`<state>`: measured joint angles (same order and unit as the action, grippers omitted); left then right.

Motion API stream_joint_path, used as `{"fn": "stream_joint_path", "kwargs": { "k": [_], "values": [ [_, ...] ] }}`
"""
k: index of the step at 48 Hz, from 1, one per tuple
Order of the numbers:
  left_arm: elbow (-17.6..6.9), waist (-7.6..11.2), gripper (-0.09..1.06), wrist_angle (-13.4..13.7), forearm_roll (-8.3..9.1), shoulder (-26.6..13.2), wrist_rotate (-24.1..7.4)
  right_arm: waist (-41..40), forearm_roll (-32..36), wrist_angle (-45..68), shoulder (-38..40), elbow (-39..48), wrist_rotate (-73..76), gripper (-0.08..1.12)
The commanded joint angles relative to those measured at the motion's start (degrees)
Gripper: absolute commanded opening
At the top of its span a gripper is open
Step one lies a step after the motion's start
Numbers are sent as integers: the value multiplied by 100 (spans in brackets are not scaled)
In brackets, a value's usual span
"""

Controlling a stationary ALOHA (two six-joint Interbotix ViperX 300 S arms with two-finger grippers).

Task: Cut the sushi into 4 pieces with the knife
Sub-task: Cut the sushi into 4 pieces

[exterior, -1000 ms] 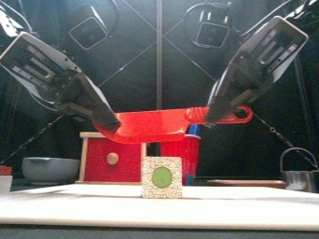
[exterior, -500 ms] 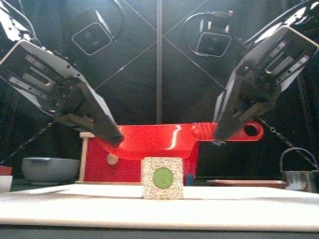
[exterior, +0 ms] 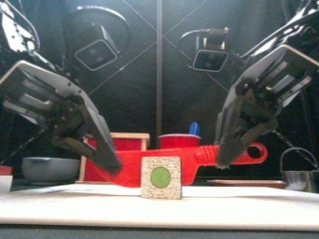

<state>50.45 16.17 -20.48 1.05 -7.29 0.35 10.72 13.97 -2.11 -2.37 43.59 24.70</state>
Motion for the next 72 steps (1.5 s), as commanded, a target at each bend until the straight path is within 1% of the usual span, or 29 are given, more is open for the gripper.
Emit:
{"fn": "stream_joint_path", "kwargs": {
  "k": [1, 6, 10, 15, 20, 23, 26, 31, 35, 40, 45, 51, 57, 59, 63, 72],
  "values": [
    [0, 132, 16, 18, 26, -44, -35, -70, -18, -26, 70, -9, -9, 21],
    [9, 97, 16, 35, -18, -229, -26, -79, -44, -26, -44, -35, -9, 21],
    [-18, 88, 16, 18, -88, -492, -26, -79, -70, -26, -167, -53, -9, 21],
    [-105, 88, 16, 18, -167, -773, -62, -79, -88, -26, -316, -62, -9, 21],
    [-202, 44, 16, 18, -167, -932, -79, -79, -97, -44, -343, -53, -9, 21],
    [-229, -26, 16, 26, -158, -923, -88, -97, -88, -62, -325, -53, -9, 21],
    [-229, -158, 16, 44, -123, -879, -88, -158, -53, -70, -281, -44, -18, 21],
    [-167, -404, 16, 70, -35, -756, -88, -290, -9, -114, -211, -44, -53, 21],
    [-88, -501, 16, 70, 0, -633, -88, -369, 35, -176, -132, -44, -62, 21],
    [0, -527, 16, 88, 26, -466, -88, -396, 97, -237, -35, -53, -62, 21],
    [62, -536, 16, 70, 18, -343, -88, -396, 114, -264, 35, -62, -53, 21],
    [44, -527, 16, 88, 35, -246, -88, -360, 114, -264, 70, -79, -35, 21],
    [-9, -501, 18, 70, 132, -149, -79, -352, 114, -264, 185, -79, -44, 21],
    [-18, -492, 19, 70, 141, -123, -79, -343, 114, -264, 237, -79, -44, 21],
    [-44, -466, 28, 88, 149, -26, -70, -316, 114, -272, 387, -70, -62, 21],
    [-44, -448, 57, 88, 132, 272, -62, -316, 123, -343, 738, 53, -62, 21]
  ]
}}
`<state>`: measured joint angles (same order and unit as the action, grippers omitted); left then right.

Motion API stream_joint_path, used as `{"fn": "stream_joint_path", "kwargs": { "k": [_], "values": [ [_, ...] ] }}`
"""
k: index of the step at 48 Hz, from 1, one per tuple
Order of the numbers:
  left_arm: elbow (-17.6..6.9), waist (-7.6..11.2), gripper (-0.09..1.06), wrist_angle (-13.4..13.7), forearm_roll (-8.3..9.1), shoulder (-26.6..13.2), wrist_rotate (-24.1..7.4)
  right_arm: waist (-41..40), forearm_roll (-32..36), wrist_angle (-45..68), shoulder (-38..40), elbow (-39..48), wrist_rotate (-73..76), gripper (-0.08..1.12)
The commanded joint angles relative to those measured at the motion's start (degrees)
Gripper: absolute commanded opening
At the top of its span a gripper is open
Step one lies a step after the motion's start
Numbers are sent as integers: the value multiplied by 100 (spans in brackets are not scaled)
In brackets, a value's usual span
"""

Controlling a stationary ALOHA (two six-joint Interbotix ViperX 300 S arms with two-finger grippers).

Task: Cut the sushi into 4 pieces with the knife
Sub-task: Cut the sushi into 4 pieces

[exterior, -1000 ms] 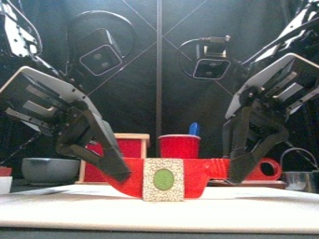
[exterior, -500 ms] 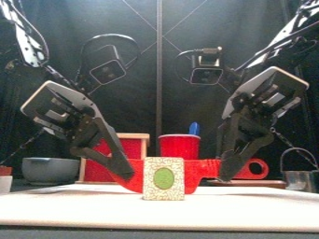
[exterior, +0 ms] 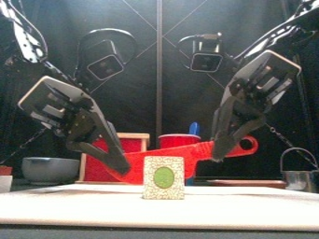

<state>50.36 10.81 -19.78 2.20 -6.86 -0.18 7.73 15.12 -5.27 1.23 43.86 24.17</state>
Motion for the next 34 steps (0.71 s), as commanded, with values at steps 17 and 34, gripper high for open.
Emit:
{"fn": "stream_joint_path", "kwargs": {
  "k": [17, 34],
  "values": [
    [176, 44, 85, 18, 9, 1063, -9, 18, -123, -290, 1195, 519, 53, 21],
    [729, -176, 85, -185, -123, 1811, 9, 237, -1187, -1397, 2162, 1011, 105, 23]
  ]
}}
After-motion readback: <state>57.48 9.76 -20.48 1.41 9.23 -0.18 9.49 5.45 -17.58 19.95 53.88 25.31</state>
